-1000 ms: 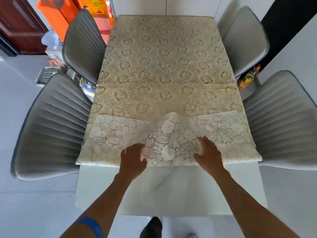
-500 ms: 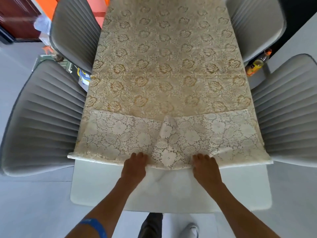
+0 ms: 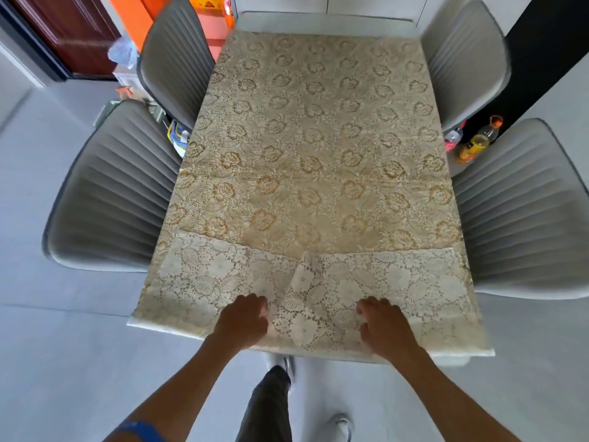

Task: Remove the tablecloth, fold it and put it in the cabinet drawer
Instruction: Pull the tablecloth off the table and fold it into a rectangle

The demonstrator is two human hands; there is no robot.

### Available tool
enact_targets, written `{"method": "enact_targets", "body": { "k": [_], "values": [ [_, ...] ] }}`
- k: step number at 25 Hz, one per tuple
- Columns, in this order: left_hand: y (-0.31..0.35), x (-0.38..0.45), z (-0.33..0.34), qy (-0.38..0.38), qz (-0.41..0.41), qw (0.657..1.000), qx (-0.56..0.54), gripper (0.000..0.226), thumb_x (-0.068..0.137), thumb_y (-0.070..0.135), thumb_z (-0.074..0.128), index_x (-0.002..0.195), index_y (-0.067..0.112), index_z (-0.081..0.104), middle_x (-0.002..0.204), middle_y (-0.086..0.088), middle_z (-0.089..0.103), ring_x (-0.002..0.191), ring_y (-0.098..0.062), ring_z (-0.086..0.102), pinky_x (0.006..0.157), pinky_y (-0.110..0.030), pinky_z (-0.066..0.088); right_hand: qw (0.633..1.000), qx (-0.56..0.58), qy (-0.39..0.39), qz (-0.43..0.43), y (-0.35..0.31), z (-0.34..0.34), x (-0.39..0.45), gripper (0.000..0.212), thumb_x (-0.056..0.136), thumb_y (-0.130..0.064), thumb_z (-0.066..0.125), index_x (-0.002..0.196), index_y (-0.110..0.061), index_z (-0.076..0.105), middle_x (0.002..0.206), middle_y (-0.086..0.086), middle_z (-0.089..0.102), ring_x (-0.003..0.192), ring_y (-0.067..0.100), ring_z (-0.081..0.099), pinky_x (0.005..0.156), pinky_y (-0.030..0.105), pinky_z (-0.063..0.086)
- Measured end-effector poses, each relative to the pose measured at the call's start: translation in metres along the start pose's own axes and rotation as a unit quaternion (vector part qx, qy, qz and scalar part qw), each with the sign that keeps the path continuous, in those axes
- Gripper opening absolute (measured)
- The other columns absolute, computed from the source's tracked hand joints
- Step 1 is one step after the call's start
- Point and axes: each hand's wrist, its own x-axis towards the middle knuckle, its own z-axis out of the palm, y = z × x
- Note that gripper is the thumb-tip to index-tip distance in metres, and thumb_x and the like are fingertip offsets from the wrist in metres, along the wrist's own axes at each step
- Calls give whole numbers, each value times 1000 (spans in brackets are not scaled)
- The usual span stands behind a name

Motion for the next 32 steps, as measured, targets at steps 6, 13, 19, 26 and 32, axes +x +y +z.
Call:
{"method": "enact_targets", "body": {
  "k": [6,13,19,26,32],
  "values": [
    [-10,85,-52,1,37,999,26,48,85,5,51,129,24,50,141,-3,49,127,-22,46,101,-38,43,999,5,-29,26,1,-46,81,49,89,-10,51,137,-19,43,146,6,42,122,29,48,94,40,47],
    [-47,123,-50,-20,123,992,11,76,73,27,81,135,32,38,137,1,36,106,-17,54,76,-30,50,996,-32,-28,80,14,-39,101,72,85,-15,57,149,-22,24,156,4,20,110,28,55,71,35,56],
    [-37,125,-58,-25,109,986,125,42,79,41,72,113,26,53,112,2,62,108,-23,53,89,-36,40,993,-114,-11,17,30,-48,110,35,87,-29,55,121,-23,54,108,0,63,101,24,58,86,38,48],
    [-86,139,-113,-75,39,990,111,29,90,39,62,115,25,61,122,7,66,115,-18,58,104,-34,34,973,-111,-180,89,87,-100,133,32,85,-24,60,114,-34,57,113,-13,63,112,12,54,114,49,19],
    [-82,205,-178,97,31,988,114,17,95,20,56,111,19,62,114,-4,71,108,-25,63,94,-36,40,985,-114,27,130,117,-162,205,9,93,-18,50,92,-27,52,107,0,69,92,20,55,91,40,33]
  ]
}}
